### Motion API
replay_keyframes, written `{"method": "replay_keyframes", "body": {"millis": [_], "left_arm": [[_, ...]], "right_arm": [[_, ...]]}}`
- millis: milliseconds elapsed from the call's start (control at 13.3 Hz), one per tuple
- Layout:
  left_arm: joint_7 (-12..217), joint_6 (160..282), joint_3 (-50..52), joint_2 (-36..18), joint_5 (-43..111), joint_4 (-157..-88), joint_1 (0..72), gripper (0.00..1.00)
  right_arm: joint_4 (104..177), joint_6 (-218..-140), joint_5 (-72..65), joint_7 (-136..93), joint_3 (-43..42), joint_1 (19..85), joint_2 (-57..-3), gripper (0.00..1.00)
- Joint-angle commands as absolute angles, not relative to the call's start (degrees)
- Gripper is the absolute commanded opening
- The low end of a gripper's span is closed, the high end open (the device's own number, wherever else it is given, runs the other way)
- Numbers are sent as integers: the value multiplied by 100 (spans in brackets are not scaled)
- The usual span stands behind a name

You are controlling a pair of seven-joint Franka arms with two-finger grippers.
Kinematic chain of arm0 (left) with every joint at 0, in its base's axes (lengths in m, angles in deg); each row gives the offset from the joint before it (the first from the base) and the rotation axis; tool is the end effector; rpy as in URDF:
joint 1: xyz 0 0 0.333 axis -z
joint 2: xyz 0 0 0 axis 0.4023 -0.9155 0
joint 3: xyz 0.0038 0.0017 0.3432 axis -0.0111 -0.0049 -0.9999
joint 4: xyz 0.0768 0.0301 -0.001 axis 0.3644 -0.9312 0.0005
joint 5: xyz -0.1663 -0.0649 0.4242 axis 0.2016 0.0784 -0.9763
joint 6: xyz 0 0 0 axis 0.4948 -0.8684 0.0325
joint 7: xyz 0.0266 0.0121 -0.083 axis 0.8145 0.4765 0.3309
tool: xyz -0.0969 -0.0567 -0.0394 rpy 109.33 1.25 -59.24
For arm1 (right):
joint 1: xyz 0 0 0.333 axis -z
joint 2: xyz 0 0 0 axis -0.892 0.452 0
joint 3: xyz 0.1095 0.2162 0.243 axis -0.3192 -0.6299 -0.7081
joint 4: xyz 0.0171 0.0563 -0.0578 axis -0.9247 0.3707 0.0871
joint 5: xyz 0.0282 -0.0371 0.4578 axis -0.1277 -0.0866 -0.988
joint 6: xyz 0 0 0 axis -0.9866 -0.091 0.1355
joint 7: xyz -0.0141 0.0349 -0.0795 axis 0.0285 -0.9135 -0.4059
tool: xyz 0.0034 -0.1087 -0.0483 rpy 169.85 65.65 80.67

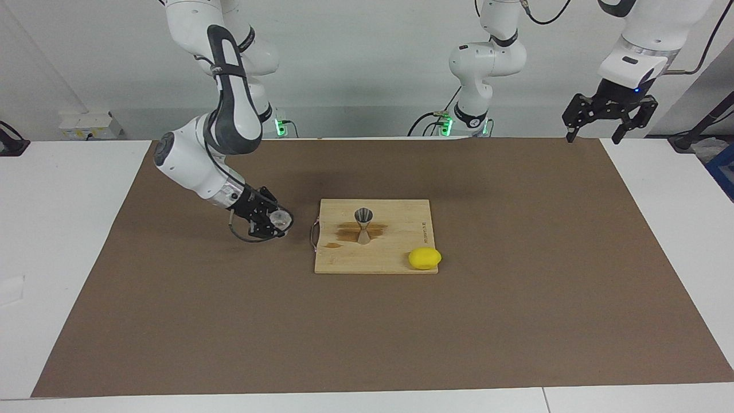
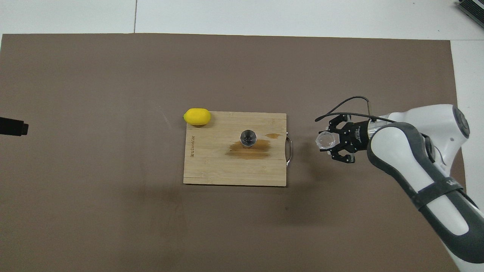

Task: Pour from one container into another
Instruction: 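Carry the glass with the right gripper back to its starting spot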

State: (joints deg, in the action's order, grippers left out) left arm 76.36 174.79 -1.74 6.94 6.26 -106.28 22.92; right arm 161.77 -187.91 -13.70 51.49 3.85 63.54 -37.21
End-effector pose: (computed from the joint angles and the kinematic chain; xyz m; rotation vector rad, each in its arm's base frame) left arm 0.5901 0.0062 0.6795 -3.0790 0.2727 -0.1264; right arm 0.5994 0.0581 0.3005 -1.9260 1.8693 0.5350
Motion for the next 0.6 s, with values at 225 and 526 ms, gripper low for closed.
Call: {"method": "replay_keyframes", "body": {"millis": [225, 526], "left_arm": [[7572, 17241, -121, 474, 674, -10336, 2258, 100], [7546, 17154, -121, 176, 648, -9961, 2205, 100]], "right_arm": [[16515, -18249, -1721, 3729, 313, 7462, -3790, 0], [16497, -17915, -1756, 2868, 304, 8079, -3465, 0]]}}
